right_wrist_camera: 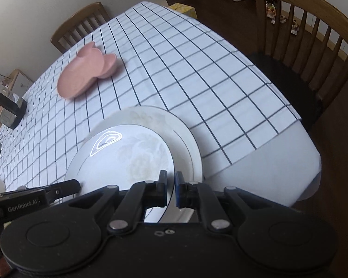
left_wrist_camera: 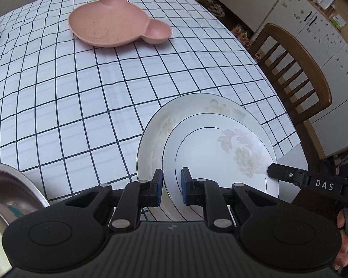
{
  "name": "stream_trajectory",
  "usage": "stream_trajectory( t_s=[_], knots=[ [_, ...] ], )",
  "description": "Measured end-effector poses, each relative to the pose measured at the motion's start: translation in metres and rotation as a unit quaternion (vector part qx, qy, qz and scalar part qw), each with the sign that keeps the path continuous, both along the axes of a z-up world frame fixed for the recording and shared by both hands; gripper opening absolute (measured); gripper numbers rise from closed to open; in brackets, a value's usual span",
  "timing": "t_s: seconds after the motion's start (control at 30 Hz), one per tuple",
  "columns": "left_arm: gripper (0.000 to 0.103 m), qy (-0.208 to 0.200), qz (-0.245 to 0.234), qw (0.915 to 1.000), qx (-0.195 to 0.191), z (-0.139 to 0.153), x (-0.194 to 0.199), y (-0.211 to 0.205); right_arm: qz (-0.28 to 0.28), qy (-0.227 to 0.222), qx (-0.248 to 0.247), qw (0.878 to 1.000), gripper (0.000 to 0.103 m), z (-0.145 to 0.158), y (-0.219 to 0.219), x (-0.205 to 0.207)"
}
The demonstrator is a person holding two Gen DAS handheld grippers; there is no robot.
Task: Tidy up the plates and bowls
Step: 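Lower the small white plate onto the floral plate with both grippers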
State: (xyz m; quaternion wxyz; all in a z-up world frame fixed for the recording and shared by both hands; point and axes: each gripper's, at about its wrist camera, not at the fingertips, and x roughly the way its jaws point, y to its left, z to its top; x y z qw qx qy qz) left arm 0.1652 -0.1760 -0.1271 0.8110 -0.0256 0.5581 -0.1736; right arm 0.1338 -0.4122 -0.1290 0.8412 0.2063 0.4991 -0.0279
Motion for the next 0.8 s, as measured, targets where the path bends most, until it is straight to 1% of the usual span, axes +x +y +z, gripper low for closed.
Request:
stream_trajectory(
  t_s=[0.1,0.33,0.47,0.7,0.8],
  knots=[
    [0.015,0.002,-0.006,0.9999,0.009,-0.005,0.002,-0.003,-0.004,0.008,0.007,1.0,0.008,-0.008,-0.002,0.0],
    [0.015,0.013,-0.012,0.9997,0.019,-0.016,0.008,-0.007,0.004,0.02,-0.001,1.0,0.007,-0.018,-0.002,0.005],
    [0.015,0.021,-0.007,0.9995,0.024,-0.019,0.013,-0.008,0.016,0.028,-0.006,0.999,0.007,-0.022,0.0,0.008],
    [0.015,0.028,-0.004,0.9993,0.024,-0.022,0.019,-0.009,0.023,0.024,-0.012,0.999,0.007,-0.023,0.0,0.015],
    [0.015,0.031,-0.008,0.999,0.031,-0.023,0.021,-0.012,0.025,0.023,-0.014,0.999,0.007,-0.022,-0.002,0.018]
  ],
)
